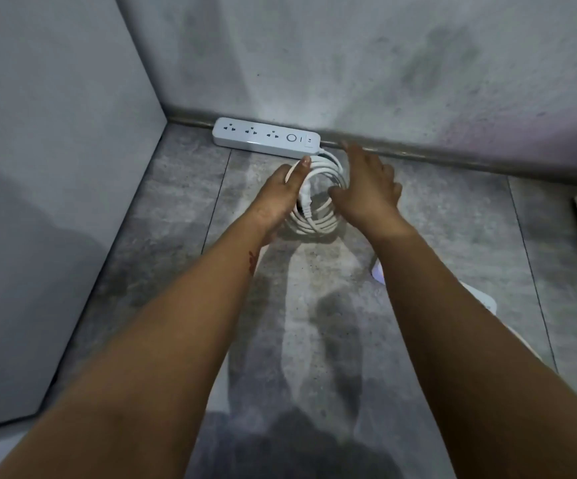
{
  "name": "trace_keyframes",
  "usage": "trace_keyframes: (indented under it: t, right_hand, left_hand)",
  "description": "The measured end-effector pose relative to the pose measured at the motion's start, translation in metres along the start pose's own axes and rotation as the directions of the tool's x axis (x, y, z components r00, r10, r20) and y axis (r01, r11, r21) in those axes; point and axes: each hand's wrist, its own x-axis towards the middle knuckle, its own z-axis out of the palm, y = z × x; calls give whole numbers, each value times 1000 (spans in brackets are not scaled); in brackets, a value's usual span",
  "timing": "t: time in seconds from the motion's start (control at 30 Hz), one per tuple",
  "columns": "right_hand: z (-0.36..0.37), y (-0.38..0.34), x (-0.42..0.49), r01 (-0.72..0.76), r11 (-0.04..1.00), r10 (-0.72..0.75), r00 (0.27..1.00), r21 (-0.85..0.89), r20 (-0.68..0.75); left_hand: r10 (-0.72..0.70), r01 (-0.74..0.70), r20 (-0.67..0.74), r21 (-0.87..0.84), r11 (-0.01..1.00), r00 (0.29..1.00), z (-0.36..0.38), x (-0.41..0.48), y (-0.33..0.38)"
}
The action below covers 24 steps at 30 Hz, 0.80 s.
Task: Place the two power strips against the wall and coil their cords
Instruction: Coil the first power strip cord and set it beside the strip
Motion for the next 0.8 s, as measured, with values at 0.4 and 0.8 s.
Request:
trace_keyframes:
  t: [0.4,0.8]
  right_hand:
    - [9,19,34,29,999,-32,997,35,67]
    - [32,20,43,-334,856,330,941,396,79]
  left_hand:
    - [-23,32,105,-87,996,994,-2,9,25]
    - [-108,132,96,-295,946,989,1,25,9]
